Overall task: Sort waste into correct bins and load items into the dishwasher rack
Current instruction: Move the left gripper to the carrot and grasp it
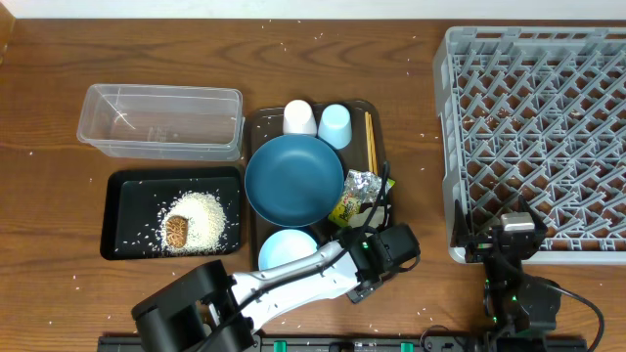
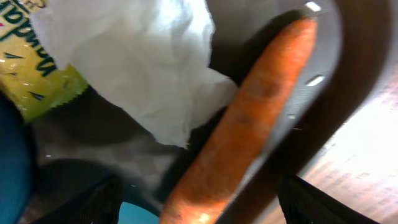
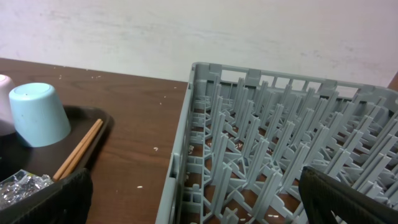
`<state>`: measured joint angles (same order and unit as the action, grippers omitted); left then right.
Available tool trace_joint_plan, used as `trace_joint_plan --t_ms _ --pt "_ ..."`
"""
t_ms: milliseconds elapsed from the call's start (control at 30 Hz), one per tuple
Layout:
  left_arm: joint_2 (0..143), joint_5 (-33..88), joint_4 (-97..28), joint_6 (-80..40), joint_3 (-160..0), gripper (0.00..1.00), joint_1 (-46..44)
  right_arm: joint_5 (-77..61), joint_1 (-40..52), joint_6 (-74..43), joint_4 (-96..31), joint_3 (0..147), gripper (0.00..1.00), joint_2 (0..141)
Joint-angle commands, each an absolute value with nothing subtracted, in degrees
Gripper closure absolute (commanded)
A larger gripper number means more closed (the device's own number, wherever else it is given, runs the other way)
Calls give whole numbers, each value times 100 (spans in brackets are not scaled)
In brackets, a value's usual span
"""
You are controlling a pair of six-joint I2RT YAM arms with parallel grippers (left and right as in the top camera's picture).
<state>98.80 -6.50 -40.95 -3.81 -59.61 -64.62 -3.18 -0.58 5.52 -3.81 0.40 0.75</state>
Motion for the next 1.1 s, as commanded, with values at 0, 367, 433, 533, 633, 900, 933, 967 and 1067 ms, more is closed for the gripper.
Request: trace_joint_plan --t_ms 0,367,433,533,633,900,933,967,1067 --pt "9935 -1017 -4101 -213 -6071 20 -6469 -322 -110 587 -403 32 1 78" --pt "9981 -685 -3911 -217 -5994 21 -6471 -322 -110 587 -403 32 1 78" --pt "10003 -690 -3913 -217 -5990 21 -6469 -322 -110 585 -403 32 1 78" --pt "10031 -692 -3865 -215 -5979 23 -6469 -322 -110 587 -403 32 1 78" --pt "10103 -690 -3833 -215 -5977 25 -6469 -322 -110 587 -403 32 1 78" --pt "10405 -685 -3850 -217 -5977 29 -6471 -322 -110 587 -403 32 1 78" --pt "10405 -685 -3850 -217 -5977 29 -6471 -322 -110 587 -403 32 1 78" --pt "10405 -685 -3848 -217 -5977 29 -6471 -322 -110 585 -403 32 1 78" --pt "10405 -685 -3850 -217 -5977 32 -6471 -322 -110 587 -403 32 1 78"
